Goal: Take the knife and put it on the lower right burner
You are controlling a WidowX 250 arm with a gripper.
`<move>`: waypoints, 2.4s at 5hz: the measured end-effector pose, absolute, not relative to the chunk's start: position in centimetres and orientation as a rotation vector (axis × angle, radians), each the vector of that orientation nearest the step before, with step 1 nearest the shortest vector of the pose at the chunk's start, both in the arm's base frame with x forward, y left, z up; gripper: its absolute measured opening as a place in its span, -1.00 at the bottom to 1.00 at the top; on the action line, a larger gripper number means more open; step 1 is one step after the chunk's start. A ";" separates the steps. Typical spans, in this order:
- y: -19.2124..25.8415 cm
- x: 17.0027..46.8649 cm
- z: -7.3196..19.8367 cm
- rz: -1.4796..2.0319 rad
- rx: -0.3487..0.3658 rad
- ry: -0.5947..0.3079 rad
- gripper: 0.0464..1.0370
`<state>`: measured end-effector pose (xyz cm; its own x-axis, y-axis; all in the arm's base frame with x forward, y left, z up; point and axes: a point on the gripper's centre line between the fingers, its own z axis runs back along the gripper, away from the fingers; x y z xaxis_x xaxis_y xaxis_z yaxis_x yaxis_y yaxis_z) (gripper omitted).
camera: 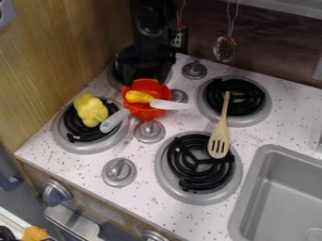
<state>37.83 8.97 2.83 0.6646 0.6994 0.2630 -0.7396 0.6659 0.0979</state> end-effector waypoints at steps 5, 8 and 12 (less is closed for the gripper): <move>8.6 39.4 0.5 1.260 0.195 -0.144 0.92; 8.7 37.6 -1.0 1.292 0.221 -0.107 0.92; 9.7 37.4 -2.2 1.321 0.159 -0.140 -0.31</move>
<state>37.45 9.68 -2.22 0.2421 0.9510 0.1923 -0.9702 0.2397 0.0360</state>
